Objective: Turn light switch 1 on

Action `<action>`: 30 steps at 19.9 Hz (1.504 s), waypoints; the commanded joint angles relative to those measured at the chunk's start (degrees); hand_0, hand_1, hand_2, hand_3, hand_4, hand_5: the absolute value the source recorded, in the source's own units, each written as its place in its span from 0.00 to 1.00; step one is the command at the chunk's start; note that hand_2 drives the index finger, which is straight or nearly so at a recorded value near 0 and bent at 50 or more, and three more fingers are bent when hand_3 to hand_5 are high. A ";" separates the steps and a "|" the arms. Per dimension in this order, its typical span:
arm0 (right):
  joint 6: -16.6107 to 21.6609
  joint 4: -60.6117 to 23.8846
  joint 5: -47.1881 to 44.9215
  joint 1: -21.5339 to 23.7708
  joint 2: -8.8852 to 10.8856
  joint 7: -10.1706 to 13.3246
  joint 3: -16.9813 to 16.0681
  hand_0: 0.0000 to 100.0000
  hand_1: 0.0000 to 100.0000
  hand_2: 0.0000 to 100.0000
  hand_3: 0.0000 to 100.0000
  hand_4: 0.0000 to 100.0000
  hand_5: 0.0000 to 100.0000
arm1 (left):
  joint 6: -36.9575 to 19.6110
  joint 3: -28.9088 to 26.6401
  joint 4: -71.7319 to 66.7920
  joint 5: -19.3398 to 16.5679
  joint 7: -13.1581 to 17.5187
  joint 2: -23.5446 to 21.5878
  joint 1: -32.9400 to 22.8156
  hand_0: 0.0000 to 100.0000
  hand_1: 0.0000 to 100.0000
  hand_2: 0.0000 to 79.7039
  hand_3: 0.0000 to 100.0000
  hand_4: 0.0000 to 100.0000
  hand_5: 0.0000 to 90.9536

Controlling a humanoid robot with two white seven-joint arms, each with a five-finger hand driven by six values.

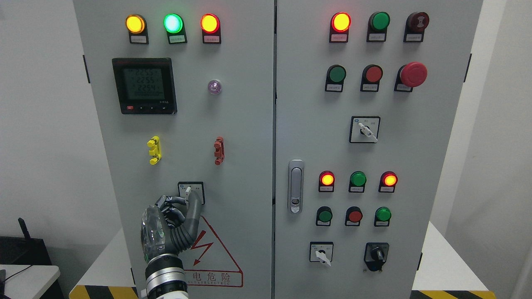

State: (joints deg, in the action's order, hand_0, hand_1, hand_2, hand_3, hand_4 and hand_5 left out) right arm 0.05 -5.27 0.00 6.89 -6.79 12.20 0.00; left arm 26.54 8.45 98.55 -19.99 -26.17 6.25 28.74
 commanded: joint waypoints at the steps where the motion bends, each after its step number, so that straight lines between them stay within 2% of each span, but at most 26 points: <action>1: -0.05 0.00 0.26 -0.03 -0.06 0.01 1.32 0.12 0.39 0.00 0.00 0.00 0.00 | 0.53 0.08 0.33 -0.05 0.07 0.08 0.18 0.37 0.41 0.68 0.95 0.92 0.91; 6: -0.05 0.00 0.26 -0.03 0.02 0.01 1.32 0.12 0.39 0.00 0.00 0.00 0.00 | 0.80 0.08 0.33 -0.05 0.07 0.08 0.26 0.40 0.40 0.69 0.96 0.92 0.91; 15: -0.05 0.00 0.26 -0.03 0.02 0.01 1.32 0.12 0.39 0.00 0.00 0.00 0.00 | 1.41 0.08 0.42 -0.14 0.07 0.08 0.27 0.55 0.39 0.71 0.97 0.94 0.93; 22: -0.05 0.00 0.26 0.06 -0.06 0.01 1.32 0.12 0.39 0.00 0.00 0.00 0.00 | 1.50 0.08 0.42 -0.14 0.07 0.17 0.18 0.66 0.28 0.74 0.98 0.94 0.93; 30: -0.05 0.00 0.26 -0.03 0.02 0.01 1.32 0.12 0.39 0.00 0.00 0.00 0.00 | 2.03 0.08 0.42 -0.14 0.15 0.17 0.18 0.73 0.23 0.77 0.99 0.95 0.94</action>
State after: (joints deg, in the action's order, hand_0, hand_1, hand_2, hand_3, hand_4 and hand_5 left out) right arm 0.05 -5.28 0.00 6.89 -6.78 12.20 0.00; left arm 28.30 8.54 98.93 -20.12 -25.77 6.37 28.95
